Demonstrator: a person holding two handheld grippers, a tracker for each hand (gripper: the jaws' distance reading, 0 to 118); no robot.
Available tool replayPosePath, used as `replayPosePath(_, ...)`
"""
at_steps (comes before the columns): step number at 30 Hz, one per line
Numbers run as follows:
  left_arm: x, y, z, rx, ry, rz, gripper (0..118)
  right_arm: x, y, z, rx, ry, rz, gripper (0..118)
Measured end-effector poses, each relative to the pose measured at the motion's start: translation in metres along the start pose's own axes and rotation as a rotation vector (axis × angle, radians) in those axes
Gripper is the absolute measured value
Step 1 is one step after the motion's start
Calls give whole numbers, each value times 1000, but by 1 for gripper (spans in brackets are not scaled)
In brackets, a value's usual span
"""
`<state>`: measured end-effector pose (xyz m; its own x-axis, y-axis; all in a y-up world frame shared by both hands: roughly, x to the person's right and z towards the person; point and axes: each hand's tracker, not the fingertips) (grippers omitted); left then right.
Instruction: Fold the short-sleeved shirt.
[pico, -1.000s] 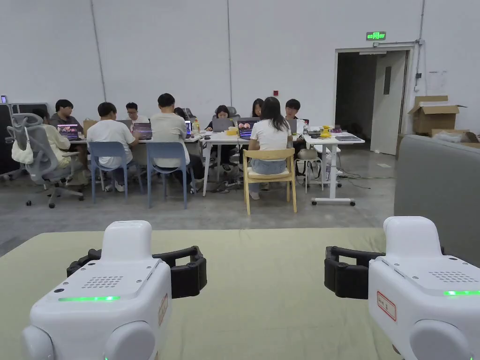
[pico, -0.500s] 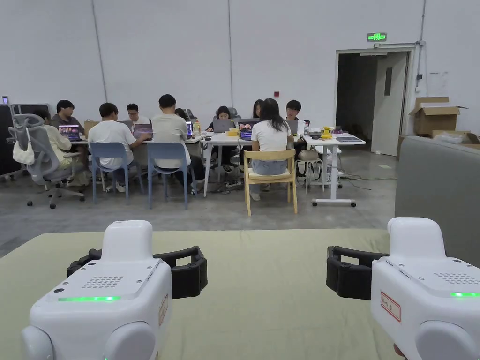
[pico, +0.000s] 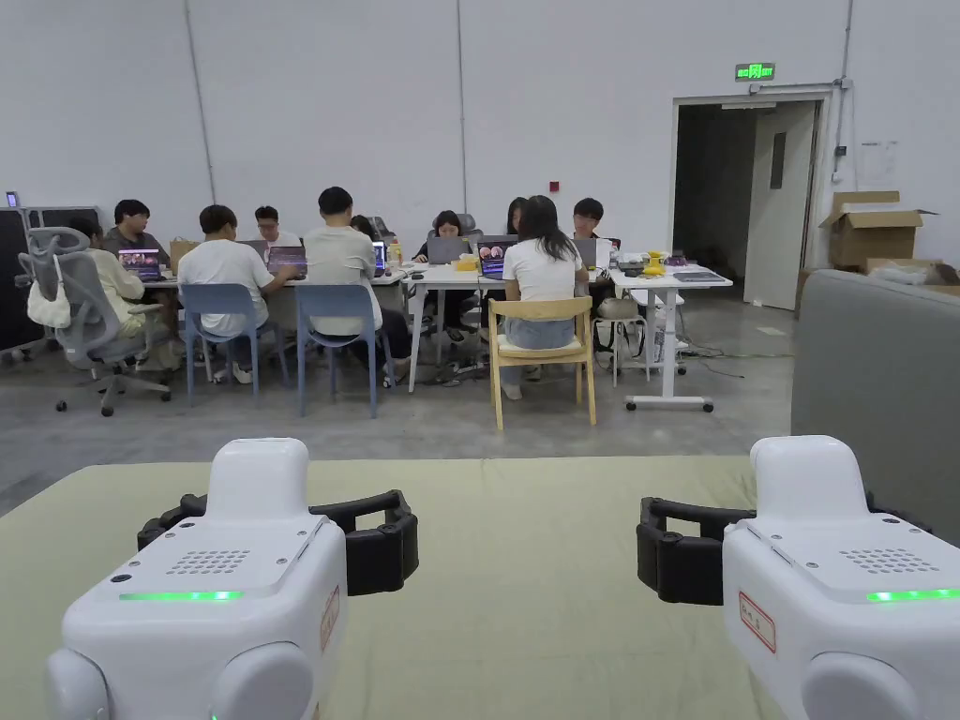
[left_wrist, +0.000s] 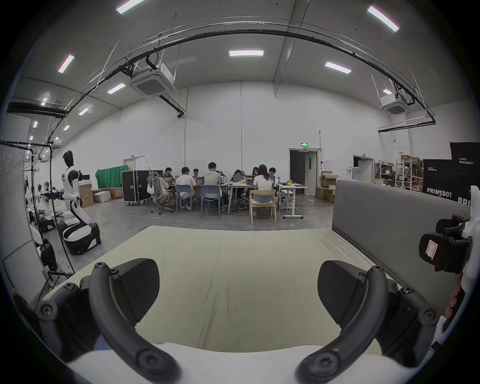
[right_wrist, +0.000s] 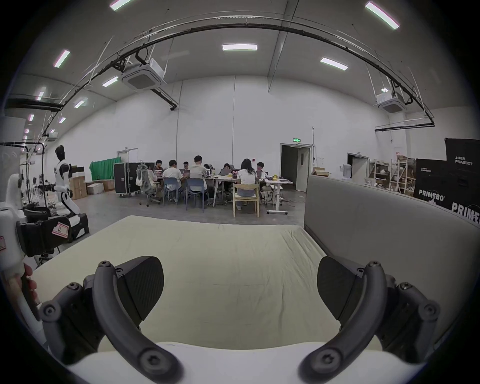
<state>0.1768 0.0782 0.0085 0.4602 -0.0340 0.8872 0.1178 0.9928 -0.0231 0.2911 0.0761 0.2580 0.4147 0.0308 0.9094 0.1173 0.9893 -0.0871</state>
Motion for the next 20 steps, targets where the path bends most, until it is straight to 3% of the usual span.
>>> replayPosePath(20,2,-1,2,-6,-12,-7,118,6,1,0,-4,-11,-34,118)
